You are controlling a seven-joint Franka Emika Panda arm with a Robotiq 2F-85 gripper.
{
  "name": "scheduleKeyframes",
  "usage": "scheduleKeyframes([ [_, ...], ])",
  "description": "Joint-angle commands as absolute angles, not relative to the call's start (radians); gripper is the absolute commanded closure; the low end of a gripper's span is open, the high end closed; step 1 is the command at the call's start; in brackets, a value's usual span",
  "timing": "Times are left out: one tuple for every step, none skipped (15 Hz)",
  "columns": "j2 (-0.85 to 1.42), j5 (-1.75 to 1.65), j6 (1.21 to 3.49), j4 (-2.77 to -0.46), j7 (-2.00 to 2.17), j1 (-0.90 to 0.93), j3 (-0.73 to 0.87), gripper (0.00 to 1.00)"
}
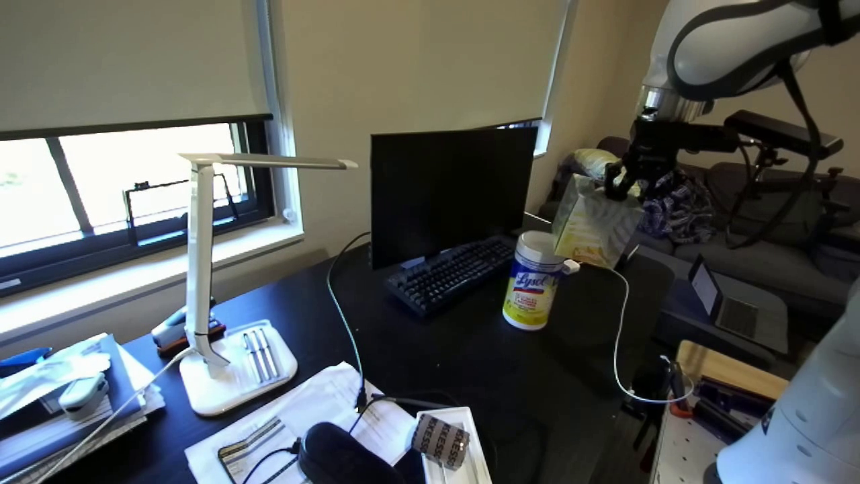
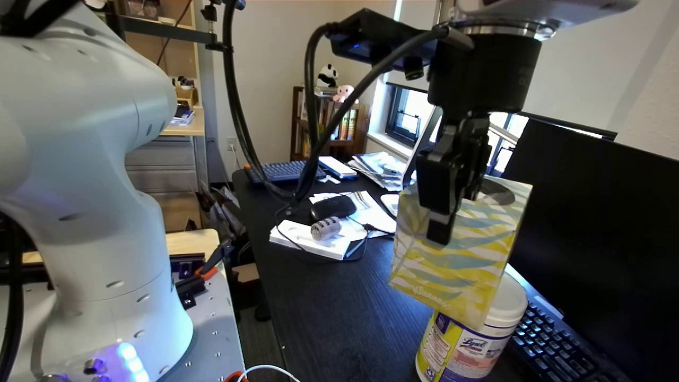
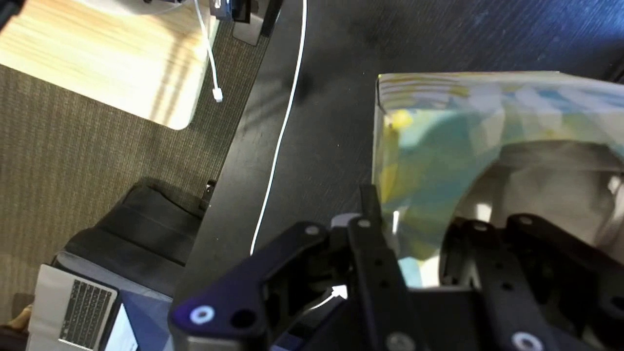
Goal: Place the eyeglass case and the brown packet on the left side of the desk then place the tissue box on the right side
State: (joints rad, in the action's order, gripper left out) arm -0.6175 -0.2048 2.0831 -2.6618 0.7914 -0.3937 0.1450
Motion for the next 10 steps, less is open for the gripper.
scheduleKeyframes([
  [-0.706,-0.199,2.107,-2.727,0.730,-0.434,0.176,0.96],
  [-0.738,-0.209,2.125,-2.756,0.712,-0.445,0.183,0.97],
  [-0.773,-0.217,2.133,-2.783,0.685,-0.456,0.189,0.96],
  [-0.799,-0.224,2.143,-2.806,0.647,-0.472,0.203,0.96],
  [-0.823,-0.212,2.150,-2.824,0.619,-0.486,0.217,0.97],
  [-0.835,-0.186,2.150,-2.832,0.581,-0.482,0.230,0.97],
  [-0.764,-0.181,2.127,-2.784,0.634,-0.494,0.184,0.94],
  [-0.787,-0.178,2.129,-2.799,0.608,-0.502,0.194,0.94],
  [-0.802,-0.175,2.129,-2.805,0.597,-0.504,0.200,0.94],
  [-0.810,-0.175,2.129,-2.807,0.593,-0.505,0.202,0.94],
])
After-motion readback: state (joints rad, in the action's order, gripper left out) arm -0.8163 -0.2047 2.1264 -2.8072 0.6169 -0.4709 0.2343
